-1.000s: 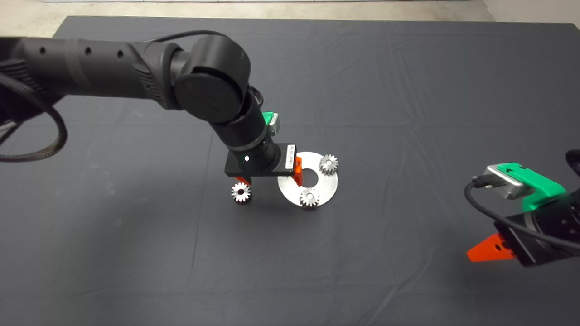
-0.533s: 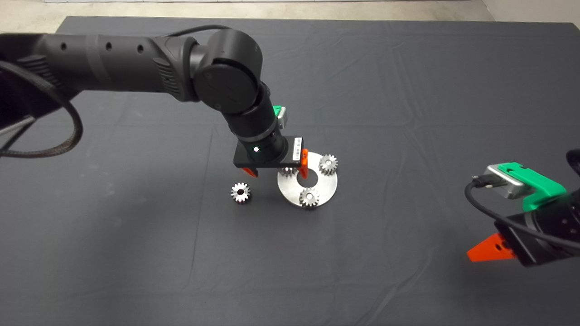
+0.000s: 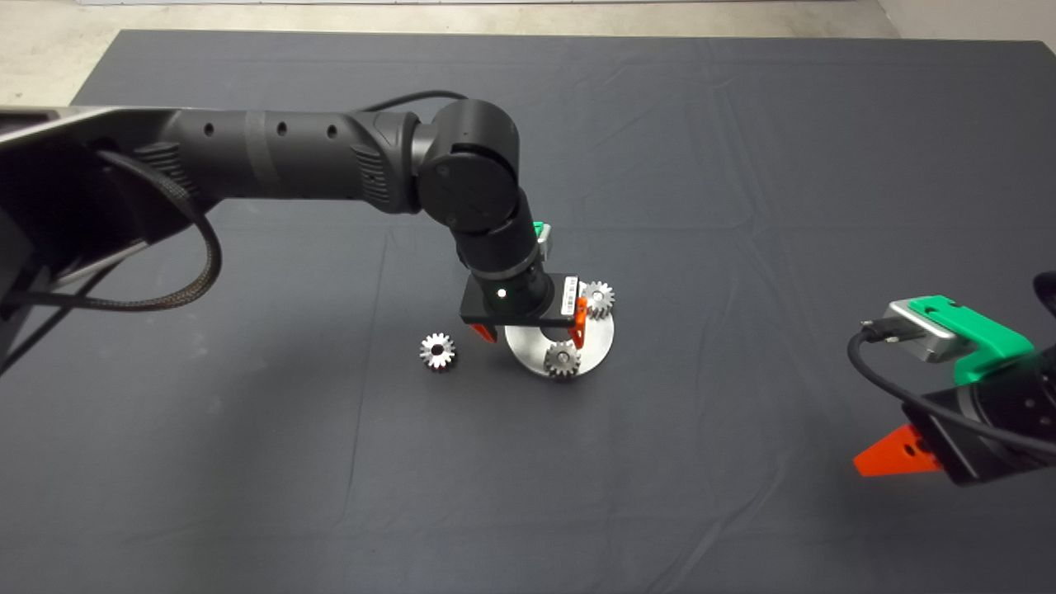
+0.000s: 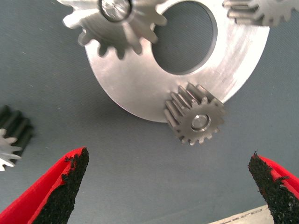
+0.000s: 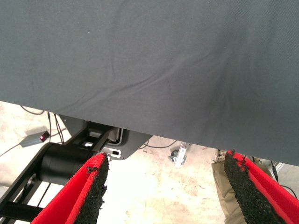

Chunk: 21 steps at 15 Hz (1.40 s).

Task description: Remove an incorrectly installed larger gear and replace it with the correct smaller gear

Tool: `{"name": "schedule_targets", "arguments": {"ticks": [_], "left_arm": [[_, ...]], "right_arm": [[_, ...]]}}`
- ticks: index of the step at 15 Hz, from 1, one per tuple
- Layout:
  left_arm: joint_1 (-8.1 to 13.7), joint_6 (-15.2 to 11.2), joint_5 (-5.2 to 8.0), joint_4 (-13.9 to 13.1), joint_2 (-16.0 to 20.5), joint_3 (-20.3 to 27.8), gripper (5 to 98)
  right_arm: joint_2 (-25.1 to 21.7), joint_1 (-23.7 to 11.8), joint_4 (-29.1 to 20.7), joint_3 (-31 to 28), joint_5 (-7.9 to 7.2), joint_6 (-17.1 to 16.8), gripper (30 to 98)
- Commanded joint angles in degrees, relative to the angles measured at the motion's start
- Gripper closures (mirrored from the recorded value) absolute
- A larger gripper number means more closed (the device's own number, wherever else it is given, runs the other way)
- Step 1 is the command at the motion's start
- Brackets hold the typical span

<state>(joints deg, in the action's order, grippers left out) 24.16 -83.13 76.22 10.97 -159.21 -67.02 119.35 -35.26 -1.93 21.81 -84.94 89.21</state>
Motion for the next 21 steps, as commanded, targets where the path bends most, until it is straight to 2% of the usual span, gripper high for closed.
{"name": "schedule_targets", "arguments": {"ticks": [1,4,11,16,21], "left_arm": [[1.15,2.64,-0.19,0.54,-0.38,-2.68,15.3],[1.33,5.09,-0.28,0.54,-0.55,-5.74,15.3],[1.42,8.77,-0.28,0.54,-5.29,-13.20,15.3],[1.51,9.06,-0.45,0.54,-5.63,-13.82,15.3],[1.51,10.18,0.25,0.72,-4.85,-14.38,15.3]], "right_arm": [[-0.29,-0.96,1.49,-0.11,0.04,-0.09,62.5],[-0.38,-0.96,1.49,-0.11,0.04,-0.09,62.5],[-0.46,-0.96,1.49,-0.11,0.04,-0.17,62.5],[-0.38,-1.04,1.49,-0.11,0.13,-0.17,62.5],[-0.38,-1.05,1.49,-0.11,0.13,-0.17,62.5]]}}
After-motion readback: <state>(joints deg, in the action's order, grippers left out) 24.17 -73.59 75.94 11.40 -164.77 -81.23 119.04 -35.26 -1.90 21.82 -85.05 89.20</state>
